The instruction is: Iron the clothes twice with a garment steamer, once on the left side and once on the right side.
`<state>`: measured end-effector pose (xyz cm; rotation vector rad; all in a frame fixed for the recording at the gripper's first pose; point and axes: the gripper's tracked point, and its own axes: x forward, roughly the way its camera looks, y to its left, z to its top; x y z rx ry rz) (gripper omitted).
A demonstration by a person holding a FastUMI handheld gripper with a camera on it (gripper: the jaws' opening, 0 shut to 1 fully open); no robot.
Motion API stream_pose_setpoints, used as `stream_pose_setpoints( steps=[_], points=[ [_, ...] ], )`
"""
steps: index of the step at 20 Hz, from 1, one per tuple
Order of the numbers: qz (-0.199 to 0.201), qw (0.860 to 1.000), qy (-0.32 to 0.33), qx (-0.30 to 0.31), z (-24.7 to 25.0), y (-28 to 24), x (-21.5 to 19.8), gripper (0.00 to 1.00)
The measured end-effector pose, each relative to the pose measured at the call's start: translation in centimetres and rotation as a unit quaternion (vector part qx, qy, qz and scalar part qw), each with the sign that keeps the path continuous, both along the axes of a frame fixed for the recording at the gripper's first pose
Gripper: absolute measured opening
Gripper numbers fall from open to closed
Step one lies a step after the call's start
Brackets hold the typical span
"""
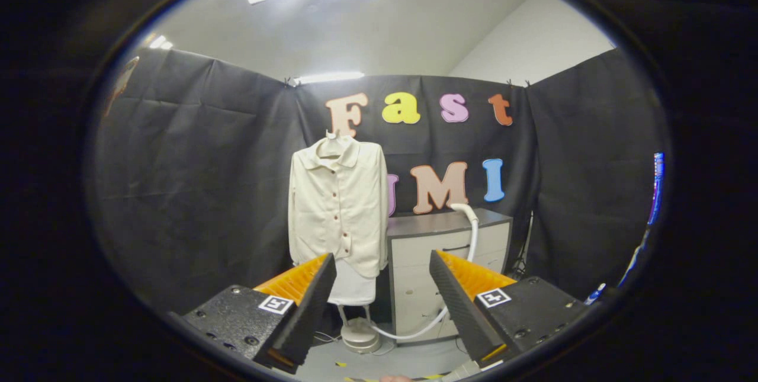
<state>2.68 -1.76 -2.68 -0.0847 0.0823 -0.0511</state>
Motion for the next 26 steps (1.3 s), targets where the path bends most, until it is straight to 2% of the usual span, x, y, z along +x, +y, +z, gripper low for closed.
stream_pose_setpoints(
  steps=[7,10,17,26],
  points=[
    [-0.034,0.999,0.005,-0.023,-0.5,-2.1,3.0,0.97],
    [-0.039,0.999,0.003,-0.026,-0.6,-3.8,5.6,0.97],
    [-0.043,0.999,0.005,-0.008,-1.7,-10.7,14.9,0.97],
    [-0.055,0.997,0.032,-0.032,-4.1,-21.4,26.3,0.97]
  ],
)
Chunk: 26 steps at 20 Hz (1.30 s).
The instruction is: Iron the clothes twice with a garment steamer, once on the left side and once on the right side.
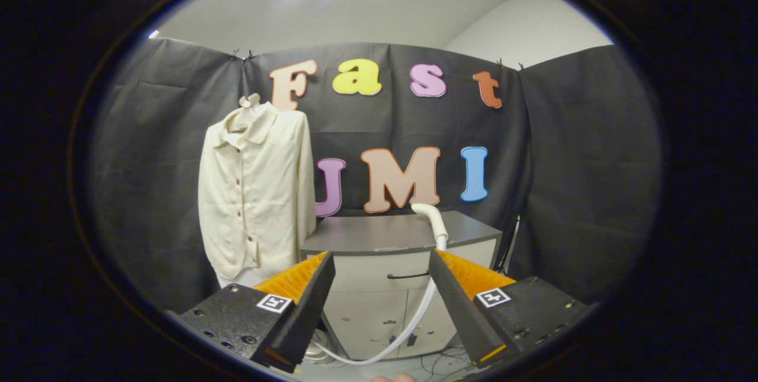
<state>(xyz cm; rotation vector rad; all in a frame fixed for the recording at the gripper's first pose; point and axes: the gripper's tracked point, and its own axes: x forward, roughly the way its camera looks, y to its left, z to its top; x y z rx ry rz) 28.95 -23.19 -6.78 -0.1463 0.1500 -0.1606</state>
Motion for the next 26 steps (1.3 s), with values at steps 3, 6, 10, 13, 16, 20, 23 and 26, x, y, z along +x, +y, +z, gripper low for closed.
stream_pose_setpoints(
  steps=[3,6,10,13,16,20,23,26],
  points=[
    [-0.005,1.000,0.006,-0.004,-1.0,-3.1,3.6,0.98],
    [-0.009,1.000,0.012,-0.004,-1.9,-5.5,7.0,0.98],
    [-0.018,1.000,0.012,-0.007,-2.5,-8.9,11.7,0.98],
    [-0.024,1.000,0.015,-0.001,-3.3,-11.3,15.3,0.98],
    [-0.035,0.999,0.024,0.007,-4.3,-13.5,19.3,0.98],
    [-0.050,0.998,0.027,-0.010,-5.2,-16.5,23.8,0.98],
    [-0.056,0.996,0.060,-0.034,-7.0,-18.6,27.3,0.97],
    [-0.071,0.991,0.108,-0.030,-9.9,-20.5,29.8,0.86]
  ],
)
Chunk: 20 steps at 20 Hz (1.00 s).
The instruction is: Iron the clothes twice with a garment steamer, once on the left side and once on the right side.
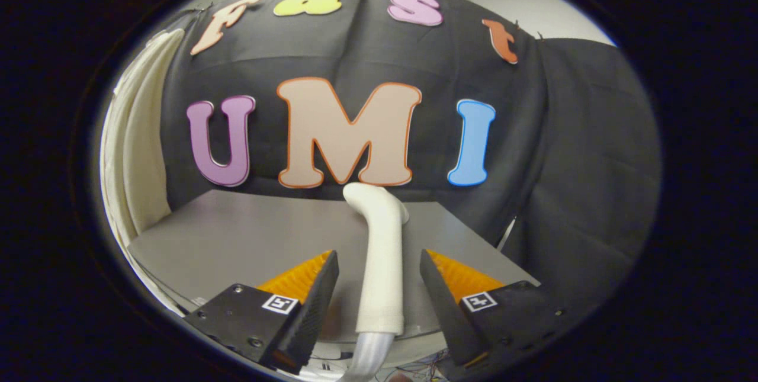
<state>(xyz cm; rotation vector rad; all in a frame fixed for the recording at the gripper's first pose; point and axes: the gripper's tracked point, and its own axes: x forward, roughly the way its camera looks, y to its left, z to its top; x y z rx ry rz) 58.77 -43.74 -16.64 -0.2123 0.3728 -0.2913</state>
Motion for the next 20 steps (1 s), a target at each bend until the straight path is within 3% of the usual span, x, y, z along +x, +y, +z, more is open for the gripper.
stream_pose_setpoints(
  steps=[3,6,10,13,20],
  points=[
    [-0.020,0.998,0.043,0.037,-2.7,-0.8,1.5,0.72],
    [-0.034,0.997,0.052,0.052,-2.8,-1.2,2.3,0.42],
    [-0.034,0.996,0.057,0.051,-2.5,-1.0,1.9,0.42],
    [-0.069,0.997,0.018,0.040,-0.6,-1.0,0.6,0.37],
    [0.019,0.996,-0.056,0.063,4.2,11.9,-7.0,0.36]
  ],
)
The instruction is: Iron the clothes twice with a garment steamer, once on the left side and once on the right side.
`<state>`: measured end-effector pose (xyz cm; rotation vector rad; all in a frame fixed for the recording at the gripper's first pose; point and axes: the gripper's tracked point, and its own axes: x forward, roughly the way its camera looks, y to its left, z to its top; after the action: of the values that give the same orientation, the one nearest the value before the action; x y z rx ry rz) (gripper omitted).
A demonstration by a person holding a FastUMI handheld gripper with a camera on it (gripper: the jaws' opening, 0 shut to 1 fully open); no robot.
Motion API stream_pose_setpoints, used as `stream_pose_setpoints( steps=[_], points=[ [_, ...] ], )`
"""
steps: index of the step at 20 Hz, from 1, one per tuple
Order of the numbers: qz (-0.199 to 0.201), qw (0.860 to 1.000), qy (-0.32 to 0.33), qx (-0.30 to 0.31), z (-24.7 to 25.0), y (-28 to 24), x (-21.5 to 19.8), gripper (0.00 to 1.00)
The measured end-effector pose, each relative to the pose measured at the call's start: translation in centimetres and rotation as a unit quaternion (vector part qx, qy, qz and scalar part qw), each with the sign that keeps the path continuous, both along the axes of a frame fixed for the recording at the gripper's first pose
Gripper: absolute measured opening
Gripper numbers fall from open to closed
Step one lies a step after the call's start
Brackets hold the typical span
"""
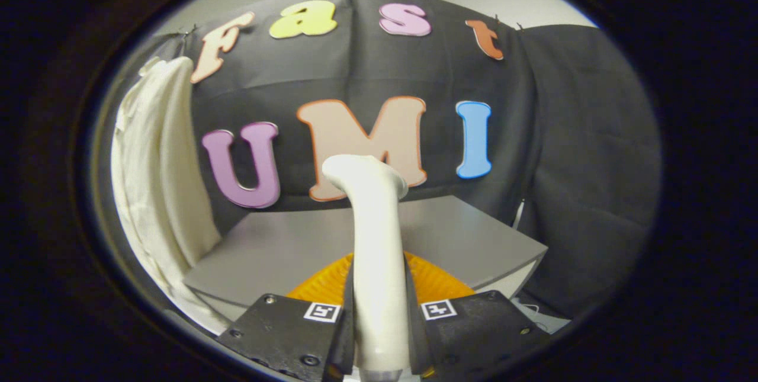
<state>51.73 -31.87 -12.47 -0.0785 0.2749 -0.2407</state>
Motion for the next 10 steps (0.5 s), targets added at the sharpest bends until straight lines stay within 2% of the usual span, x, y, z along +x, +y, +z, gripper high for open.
stream_pose_setpoints(
  steps=[3,10],
  points=[
    [0.028,0.999,-0.007,-0.024,2.3,7.2,-3.3,0.36],
    [0.020,0.999,-0.033,-0.020,4.4,22.7,-9.5,0.35]
  ],
)
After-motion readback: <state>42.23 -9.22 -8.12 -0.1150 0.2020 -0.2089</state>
